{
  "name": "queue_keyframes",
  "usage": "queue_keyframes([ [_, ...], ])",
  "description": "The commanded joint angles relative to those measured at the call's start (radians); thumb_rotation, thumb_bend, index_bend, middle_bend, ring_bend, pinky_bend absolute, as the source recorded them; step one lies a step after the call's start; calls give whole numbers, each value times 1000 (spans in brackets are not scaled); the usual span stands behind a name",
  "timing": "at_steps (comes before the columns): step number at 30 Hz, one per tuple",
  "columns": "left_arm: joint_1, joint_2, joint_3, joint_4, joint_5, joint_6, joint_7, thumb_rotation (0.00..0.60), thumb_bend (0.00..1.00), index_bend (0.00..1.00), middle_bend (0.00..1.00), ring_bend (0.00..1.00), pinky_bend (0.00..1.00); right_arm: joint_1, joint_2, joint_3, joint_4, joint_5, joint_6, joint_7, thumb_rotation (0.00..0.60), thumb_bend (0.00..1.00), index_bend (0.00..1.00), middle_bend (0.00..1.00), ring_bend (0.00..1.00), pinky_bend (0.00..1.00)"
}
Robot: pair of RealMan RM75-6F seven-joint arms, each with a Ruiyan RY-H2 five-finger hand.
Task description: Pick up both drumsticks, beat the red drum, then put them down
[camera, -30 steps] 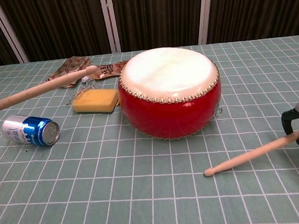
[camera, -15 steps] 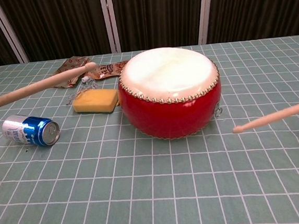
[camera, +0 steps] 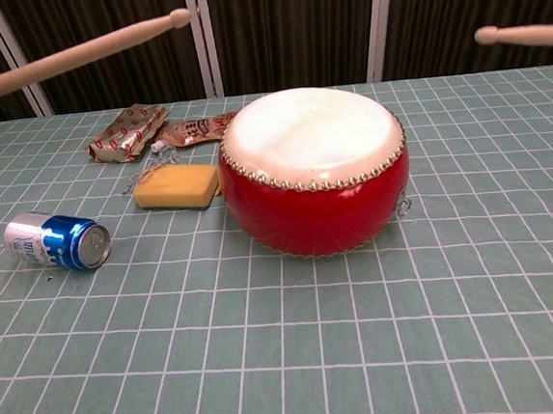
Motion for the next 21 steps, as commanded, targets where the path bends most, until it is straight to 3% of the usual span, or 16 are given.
queue_keyframes([
  [1,-75,34,-71,11,-91,-59,34,600,559,741,1000,1000,1000,41,41,38,-48,68,-13,-5,600,675,949,1000,1000,1000],
  [6,-175,65,-121,50,-198,-167,72,600,559,742,1000,1000,1000,107,62,64,-85,148,-27,-45,600,674,949,1000,1000,1000],
  [12,-281,66,-143,106,-294,-232,132,600,559,742,1000,1000,1000,202,7,52,-78,227,-15,-130,600,674,949,1000,1000,1000],
  [21,-358,49,-127,128,-369,-246,176,600,559,742,1000,1000,1000,324,-102,22,-40,326,13,-231,600,675,949,1000,1000,1000],
])
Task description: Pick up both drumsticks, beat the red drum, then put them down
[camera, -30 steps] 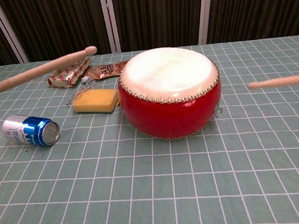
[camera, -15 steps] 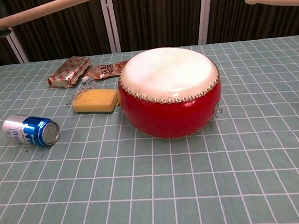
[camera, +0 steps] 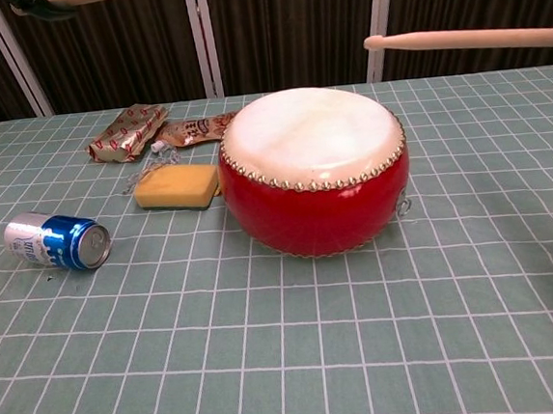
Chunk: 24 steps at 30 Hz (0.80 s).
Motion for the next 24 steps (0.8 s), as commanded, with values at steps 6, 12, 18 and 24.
queue_keyframes([
  [6,-26,-12,31,11,-14,-7,3,600,559,742,1000,1000,1000,81,-74,-30,37,55,43,-82,600,674,949,1000,1000,1000],
  [12,-32,-5,39,21,4,-11,-22,600,559,742,1000,1000,1000,109,-71,13,45,85,44,-47,600,674,950,1000,1000,1000],
  [18,-34,3,32,29,33,-7,-59,600,559,742,1000,1000,1000,85,-42,145,23,112,-56,198,600,674,951,1000,1000,1000],
  [24,-28,21,29,27,88,-17,-113,600,559,742,1000,1000,1000,75,-59,187,74,122,-189,379,600,674,951,1000,1000,1000],
])
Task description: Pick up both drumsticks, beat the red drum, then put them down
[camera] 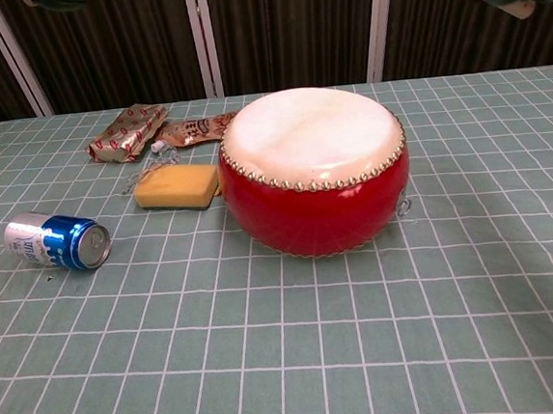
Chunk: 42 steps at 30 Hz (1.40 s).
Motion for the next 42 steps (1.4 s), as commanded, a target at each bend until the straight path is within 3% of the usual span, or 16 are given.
queue_keyframes([
  [1,7,12,2,-2,29,-7,-25,600,559,742,1000,1000,1000,-5,-14,30,44,8,-99,100,600,674,951,1000,1000,1000],
  [6,25,26,12,-8,61,-10,-69,600,559,742,1000,1000,1000,51,-103,-52,143,-16,-91,46,600,674,951,1000,1000,1000],
  [9,35,32,19,-10,82,-11,-94,600,559,742,1000,1000,1000,108,-191,-130,240,-27,-40,-60,600,674,951,1000,1000,1000],
  [11,42,39,25,-8,96,-15,-107,600,559,742,1000,1000,1000,153,-251,-201,312,-45,22,-188,600,674,951,1000,1000,1000],
  [15,52,46,42,10,121,-29,-130,600,559,743,1000,1000,1000,234,-393,-423,513,-230,238,-594,600,674,952,1000,1000,1000],
  [18,55,42,51,27,127,-37,-144,600,559,743,1000,1000,1000,237,-459,-479,599,-301,323,-716,600,674,953,1000,1000,1000],
  [23,57,32,61,44,132,-36,-155,600,559,743,1000,1000,1000,204,-473,-425,618,-324,387,-688,600,674,953,1000,1000,1000],
  [31,38,24,57,12,122,-10,-120,600,559,743,1000,1000,1000,115,-349,-296,497,-352,429,-483,600,674,953,1000,1000,1000],
  [38,-3,-13,62,-25,70,11,-43,600,559,743,1000,1000,1000,-14,-172,-195,287,-256,314,-230,600,675,953,1000,1000,1000],
  [42,-33,-55,59,-28,36,33,1,600,559,743,1000,1000,1000,-65,-108,-190,245,-264,260,-140,600,674,953,1000,1000,1000],
])
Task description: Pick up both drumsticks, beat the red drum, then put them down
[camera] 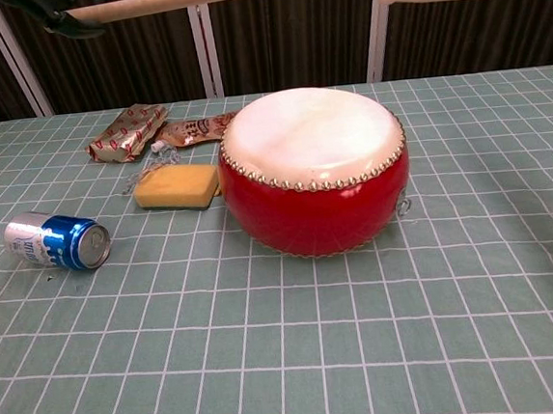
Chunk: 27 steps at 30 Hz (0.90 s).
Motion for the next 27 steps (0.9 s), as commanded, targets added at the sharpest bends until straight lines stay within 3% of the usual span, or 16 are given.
queue_keyframes([
  [1,-28,-37,-3,-2,-29,23,36,600,559,743,1000,1000,1000,-71,69,22,-56,3,-64,100,600,674,953,1000,1000,1000],
  [8,-102,-146,-23,16,-99,97,139,600,559,743,1000,1000,1000,-132,99,-4,-34,-74,-114,209,600,674,953,1000,1000,1000],
  [18,-193,-284,-66,84,-145,192,232,600,560,744,1000,1000,1000,-163,112,4,-1,-106,-162,288,600,674,953,1000,1000,1000],
  [23,-244,-335,-21,152,-225,146,338,600,559,749,1000,1000,1000,-165,110,12,19,-99,-185,302,600,675,953,1000,1000,1000],
  [27,-315,-380,77,242,-415,93,558,600,563,752,1000,1000,1000,-159,95,11,46,-90,-205,295,600,674,953,1000,1000,1000],
])
